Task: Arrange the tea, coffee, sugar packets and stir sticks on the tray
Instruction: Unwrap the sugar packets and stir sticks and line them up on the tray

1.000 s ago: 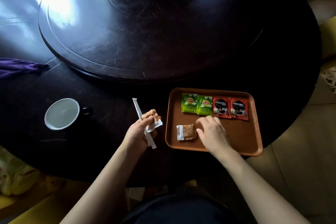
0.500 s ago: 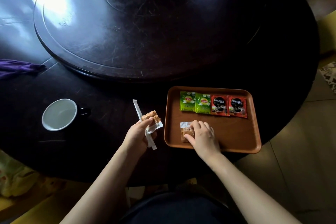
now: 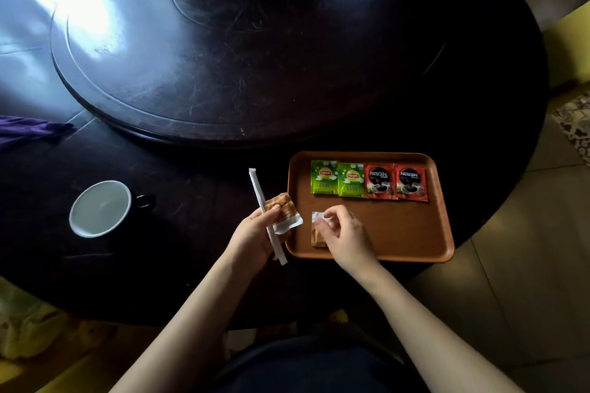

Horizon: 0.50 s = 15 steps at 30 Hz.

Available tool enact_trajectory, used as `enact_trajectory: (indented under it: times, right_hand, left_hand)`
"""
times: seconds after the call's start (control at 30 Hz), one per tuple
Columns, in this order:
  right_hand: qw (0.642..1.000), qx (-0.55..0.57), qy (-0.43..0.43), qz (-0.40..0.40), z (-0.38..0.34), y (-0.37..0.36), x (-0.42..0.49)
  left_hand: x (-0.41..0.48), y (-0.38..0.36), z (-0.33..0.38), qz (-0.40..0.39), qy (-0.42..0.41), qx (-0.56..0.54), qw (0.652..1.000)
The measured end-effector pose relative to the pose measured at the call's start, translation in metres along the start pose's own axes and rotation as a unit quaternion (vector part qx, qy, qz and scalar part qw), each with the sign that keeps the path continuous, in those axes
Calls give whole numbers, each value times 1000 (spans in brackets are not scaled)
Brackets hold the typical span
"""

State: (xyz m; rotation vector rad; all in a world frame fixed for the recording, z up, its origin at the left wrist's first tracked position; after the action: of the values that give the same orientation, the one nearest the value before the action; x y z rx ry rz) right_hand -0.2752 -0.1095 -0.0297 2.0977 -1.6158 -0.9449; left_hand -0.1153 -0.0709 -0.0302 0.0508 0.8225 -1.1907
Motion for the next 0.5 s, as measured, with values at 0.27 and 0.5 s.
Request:
enact_trajectory:
  times: [0.27, 0.5]
  right_hand:
    - [962, 251, -84, -72, -15, 8, -7]
    - [971, 209, -95, -67, 2, 32, -4]
  left_hand:
    - [-3, -28, -6, -60, 18, 35, 997]
    - [0, -37, -9, -44, 3, 96, 994]
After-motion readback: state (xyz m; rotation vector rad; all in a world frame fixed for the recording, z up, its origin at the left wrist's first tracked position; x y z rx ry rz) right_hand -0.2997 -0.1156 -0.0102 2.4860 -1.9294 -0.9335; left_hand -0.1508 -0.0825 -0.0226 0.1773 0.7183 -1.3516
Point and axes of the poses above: each hand's wrist, its own x-axis towards the middle knuckle, its own y-axis out of the back of the hand, z = x × y, the point moved 6 cm from there along x, towards the middle knuckle, and after that the axes turned 6 degrees about -y, right-handed, at the moved point
